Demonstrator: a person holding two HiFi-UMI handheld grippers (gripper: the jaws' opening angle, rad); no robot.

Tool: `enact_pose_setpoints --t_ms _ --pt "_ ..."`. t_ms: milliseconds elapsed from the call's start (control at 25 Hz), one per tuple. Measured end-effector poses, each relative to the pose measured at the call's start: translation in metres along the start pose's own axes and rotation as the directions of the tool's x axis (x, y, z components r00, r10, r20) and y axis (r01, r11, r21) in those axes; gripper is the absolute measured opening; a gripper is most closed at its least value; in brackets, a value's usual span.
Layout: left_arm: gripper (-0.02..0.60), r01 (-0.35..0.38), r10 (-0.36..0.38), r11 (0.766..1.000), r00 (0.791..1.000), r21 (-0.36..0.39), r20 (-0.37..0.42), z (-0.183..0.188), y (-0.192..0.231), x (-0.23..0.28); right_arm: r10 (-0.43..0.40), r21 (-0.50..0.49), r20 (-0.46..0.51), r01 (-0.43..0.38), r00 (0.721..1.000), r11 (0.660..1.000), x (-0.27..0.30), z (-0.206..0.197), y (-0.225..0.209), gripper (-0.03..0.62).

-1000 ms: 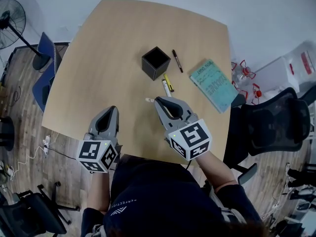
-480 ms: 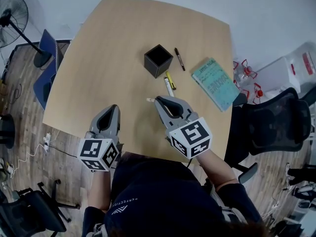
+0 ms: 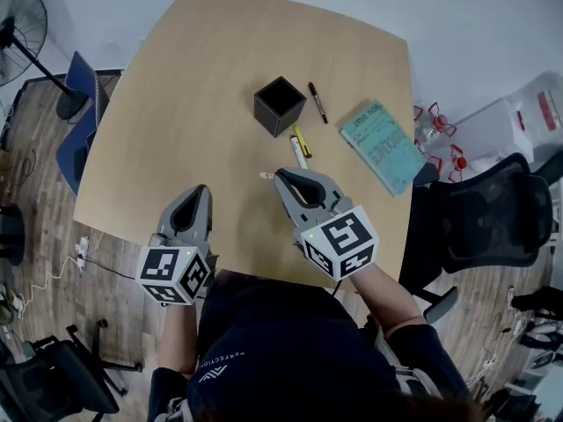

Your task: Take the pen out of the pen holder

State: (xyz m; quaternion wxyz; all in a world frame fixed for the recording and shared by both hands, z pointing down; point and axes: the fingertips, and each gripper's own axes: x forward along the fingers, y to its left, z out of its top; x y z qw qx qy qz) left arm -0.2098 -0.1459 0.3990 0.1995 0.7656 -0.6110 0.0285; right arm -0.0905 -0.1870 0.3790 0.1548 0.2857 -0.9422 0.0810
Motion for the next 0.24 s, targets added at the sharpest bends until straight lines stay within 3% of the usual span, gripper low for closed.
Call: enact_pose_setpoints --t_ms 240 --pt "0.005 0.013 -0.014 1.0 1.0 0.004 0.003 0.003 -0.004 0.0035 0.004 0.004 -0.001 -0.004 1.0 1.0 0.0014 -0.0011 -0.0016 0.012"
